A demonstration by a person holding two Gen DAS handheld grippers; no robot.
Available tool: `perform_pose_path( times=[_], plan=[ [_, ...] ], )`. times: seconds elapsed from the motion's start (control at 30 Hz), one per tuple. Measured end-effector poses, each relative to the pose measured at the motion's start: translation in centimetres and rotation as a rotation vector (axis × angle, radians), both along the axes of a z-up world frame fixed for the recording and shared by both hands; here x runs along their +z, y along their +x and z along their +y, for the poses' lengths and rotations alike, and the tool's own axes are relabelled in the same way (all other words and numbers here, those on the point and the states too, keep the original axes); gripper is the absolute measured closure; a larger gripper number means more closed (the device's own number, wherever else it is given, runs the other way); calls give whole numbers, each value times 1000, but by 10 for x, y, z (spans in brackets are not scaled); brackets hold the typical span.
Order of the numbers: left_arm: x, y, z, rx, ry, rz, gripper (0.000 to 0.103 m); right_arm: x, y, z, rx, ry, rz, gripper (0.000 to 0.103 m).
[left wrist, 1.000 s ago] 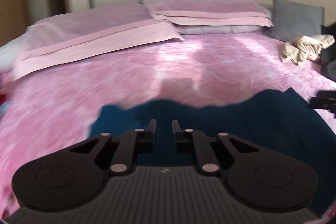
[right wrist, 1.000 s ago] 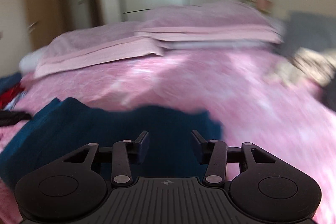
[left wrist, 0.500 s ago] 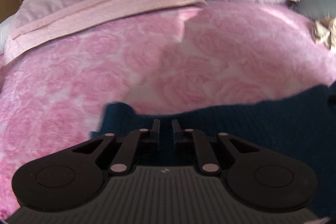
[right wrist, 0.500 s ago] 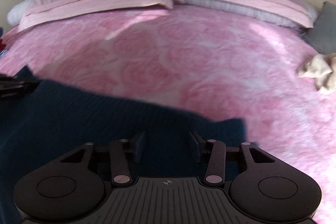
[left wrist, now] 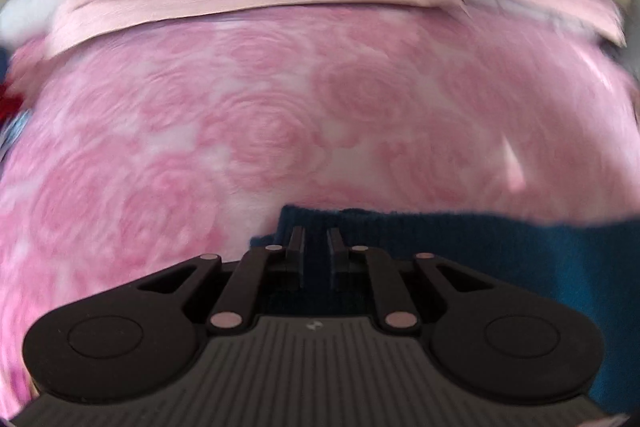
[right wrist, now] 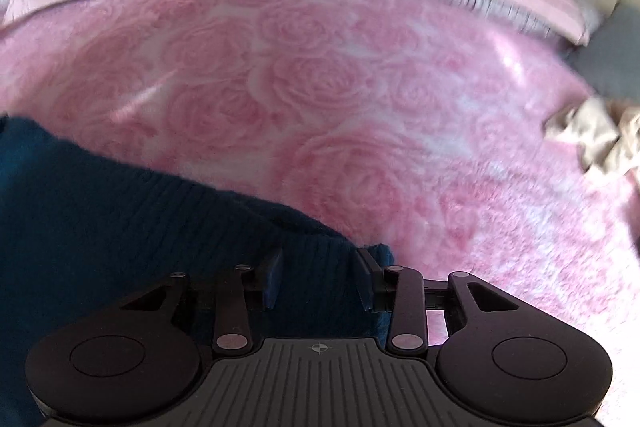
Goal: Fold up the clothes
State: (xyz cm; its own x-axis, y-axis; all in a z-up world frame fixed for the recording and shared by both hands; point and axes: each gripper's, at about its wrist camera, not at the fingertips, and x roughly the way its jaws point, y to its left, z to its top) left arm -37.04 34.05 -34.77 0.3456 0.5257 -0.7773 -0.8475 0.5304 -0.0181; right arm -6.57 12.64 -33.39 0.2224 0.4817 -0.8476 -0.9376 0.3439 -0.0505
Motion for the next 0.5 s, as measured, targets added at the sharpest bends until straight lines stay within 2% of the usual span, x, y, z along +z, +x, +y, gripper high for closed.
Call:
perform_pose_path(
  times=[0.07, 0.13, 0.23, 0.4, 0.5],
  plan=[
    [14, -4, -16, 83, -10, -20, 92, 15, 13, 0, 26, 29, 48, 65],
    [27, -3, -43, 171, -23, -35, 92, 22, 24, 1, 106, 38, 66, 65],
    [44, 8, -103, 302, -57, -47, 92, 5, 44, 9, 264, -48, 122, 66],
    [61, 60, -227, 512, -125, -104, 92, 18, 75, 9, 544, -59, 193, 65],
    [55, 94, -280, 602, -168, -127, 92, 28, 87, 6, 696, -53, 223, 65]
  ],
)
